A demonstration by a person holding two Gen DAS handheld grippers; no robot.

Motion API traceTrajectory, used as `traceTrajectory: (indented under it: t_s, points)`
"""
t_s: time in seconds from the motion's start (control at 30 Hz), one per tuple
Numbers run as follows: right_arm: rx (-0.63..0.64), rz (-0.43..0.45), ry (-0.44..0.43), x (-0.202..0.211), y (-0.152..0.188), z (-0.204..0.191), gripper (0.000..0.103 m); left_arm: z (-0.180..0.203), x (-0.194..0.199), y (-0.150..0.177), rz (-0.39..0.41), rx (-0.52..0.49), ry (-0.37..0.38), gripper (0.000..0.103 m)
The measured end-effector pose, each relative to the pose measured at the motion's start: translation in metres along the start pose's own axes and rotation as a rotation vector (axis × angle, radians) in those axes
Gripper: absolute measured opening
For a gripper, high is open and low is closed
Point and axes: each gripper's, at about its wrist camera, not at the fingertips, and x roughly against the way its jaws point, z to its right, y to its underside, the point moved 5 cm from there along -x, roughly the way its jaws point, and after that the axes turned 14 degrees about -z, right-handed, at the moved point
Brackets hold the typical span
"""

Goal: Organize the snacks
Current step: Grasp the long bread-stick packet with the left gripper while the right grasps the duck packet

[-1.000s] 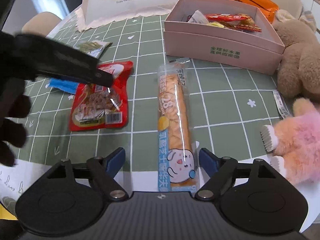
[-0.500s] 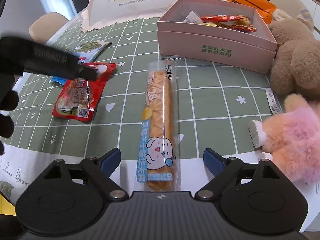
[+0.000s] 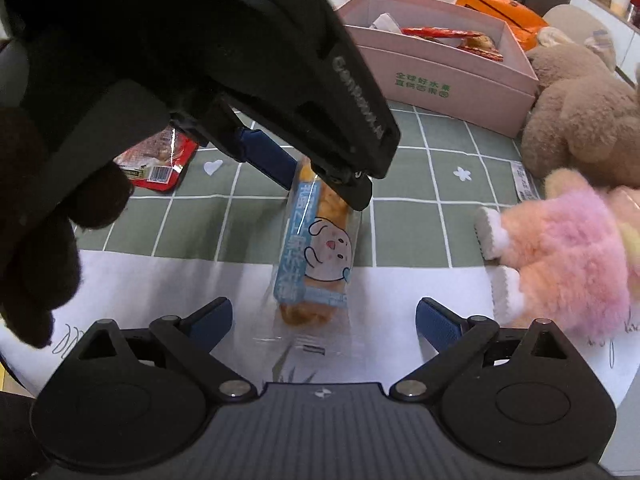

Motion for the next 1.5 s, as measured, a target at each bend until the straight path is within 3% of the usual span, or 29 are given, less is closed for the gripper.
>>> traceTrajectory:
  t_s: [0.17,0.3,0.47,0.57,0.67,0.77,0.87,1.0,1.13,1.2,1.3,1.5]
  points:
    - [-0.006,0.008,-0.065,0.004,-0.004,-0.004,0.099,-0.03,0.03,0.019,0.087,0.075,0.059,0.043]
    - [0.059,0.034,-0.118,0.01,-0.015,-0.027,0.099,-0.074,0.072,0.043,0.182,0.176,0.104,0.043]
    - [0.206,0.054,-0.182,0.013,-0.043,-0.077,0.099,-0.133,0.114,0.073,0.298,0.32,0.077,0.041]
    - [0.264,0.095,-0.156,0.01,-0.065,-0.103,0.099,-0.176,0.139,0.095,0.359,0.414,-0.024,0.036]
    - [0.225,0.113,-0.132,-0.001,-0.094,-0.117,0.1,-0.214,0.144,0.115,0.333,0.508,-0.034,0.035]
    - [0.145,0.064,-0.135,-0.025,-0.127,-0.128,0.101,-0.234,0.139,0.132,0.286,0.525,-0.055,0.035]
    - [0.098,0.01,-0.111,-0.049,-0.147,-0.138,0.101,-0.24,0.131,0.142,0.252,0.509,-0.043,0.022]
    - [0.111,0.001,-0.015,-0.064,-0.15,-0.152,0.101,-0.236,0.126,0.144,0.241,0.459,-0.041,0.022]
    - [0.131,0.014,-0.015,-0.054,-0.135,-0.145,0.078,-0.223,0.122,0.142,0.224,0.414,-0.061,0.022]
    - [0.134,0.018,-0.013,-0.046,-0.123,-0.132,0.073,-0.219,0.118,0.137,0.217,0.39,-0.063,0.022]
    - [0.102,0.01,-0.008,-0.038,-0.104,-0.107,0.073,-0.208,0.116,0.133,0.213,0.354,-0.077,0.022]
    - [0.008,-0.008,0.038,-0.025,-0.071,-0.057,0.077,-0.164,0.096,0.116,0.17,0.265,-0.033,0.025]
